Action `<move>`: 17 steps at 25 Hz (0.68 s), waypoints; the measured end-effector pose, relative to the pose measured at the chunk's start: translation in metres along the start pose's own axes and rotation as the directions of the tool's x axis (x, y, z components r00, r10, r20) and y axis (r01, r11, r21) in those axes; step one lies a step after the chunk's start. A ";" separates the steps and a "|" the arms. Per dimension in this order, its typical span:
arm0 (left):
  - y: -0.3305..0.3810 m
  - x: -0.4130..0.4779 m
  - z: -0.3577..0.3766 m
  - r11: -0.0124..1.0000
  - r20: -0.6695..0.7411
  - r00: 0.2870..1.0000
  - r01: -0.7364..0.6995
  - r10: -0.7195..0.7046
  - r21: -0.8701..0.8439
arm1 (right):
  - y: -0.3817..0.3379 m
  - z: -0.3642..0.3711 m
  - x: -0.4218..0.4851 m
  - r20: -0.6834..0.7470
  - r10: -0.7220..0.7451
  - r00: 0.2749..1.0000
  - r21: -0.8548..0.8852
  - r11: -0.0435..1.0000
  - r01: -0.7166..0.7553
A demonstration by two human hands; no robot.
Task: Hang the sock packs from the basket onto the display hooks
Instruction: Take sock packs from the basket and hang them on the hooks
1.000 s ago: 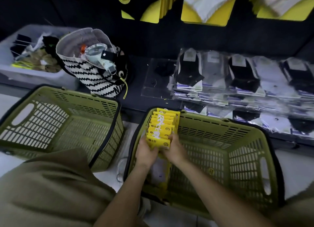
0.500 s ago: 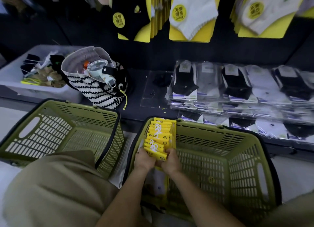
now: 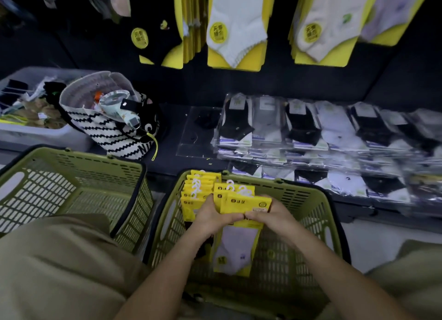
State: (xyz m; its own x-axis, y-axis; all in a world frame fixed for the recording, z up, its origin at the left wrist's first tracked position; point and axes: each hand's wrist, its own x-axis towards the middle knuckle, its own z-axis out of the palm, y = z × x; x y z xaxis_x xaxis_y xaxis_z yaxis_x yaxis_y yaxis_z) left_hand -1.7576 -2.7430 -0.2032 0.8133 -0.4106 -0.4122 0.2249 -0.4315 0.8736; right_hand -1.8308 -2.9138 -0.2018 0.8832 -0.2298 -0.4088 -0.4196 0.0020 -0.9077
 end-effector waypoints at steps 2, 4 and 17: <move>0.031 0.003 0.009 0.987 -0.105 0.986 -0.136 0.127 -0.084 | -0.026 -0.015 -0.002 -0.122 -0.061 0.991 0.052 0.996 0.068; 0.064 0.005 0.010 0.964 -0.131 0.972 -0.214 0.194 -0.160 | -0.057 -0.024 0.000 -0.253 -0.129 0.959 0.074 0.986 0.152; 0.226 0.011 -0.001 0.839 -0.055 0.888 -0.451 0.457 -0.304 | -0.222 -0.099 -0.032 -0.291 -0.429 0.855 -0.023 0.897 0.442</move>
State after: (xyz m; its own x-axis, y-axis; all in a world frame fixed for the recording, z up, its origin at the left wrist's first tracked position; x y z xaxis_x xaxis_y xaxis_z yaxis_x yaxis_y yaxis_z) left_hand -1.6973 -2.8441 -0.0098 0.8545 -0.5173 0.0475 -0.0150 0.0668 0.9977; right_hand -1.7868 -3.0030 0.0225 0.8741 -0.4810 0.0672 0.0090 -0.1222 -0.9925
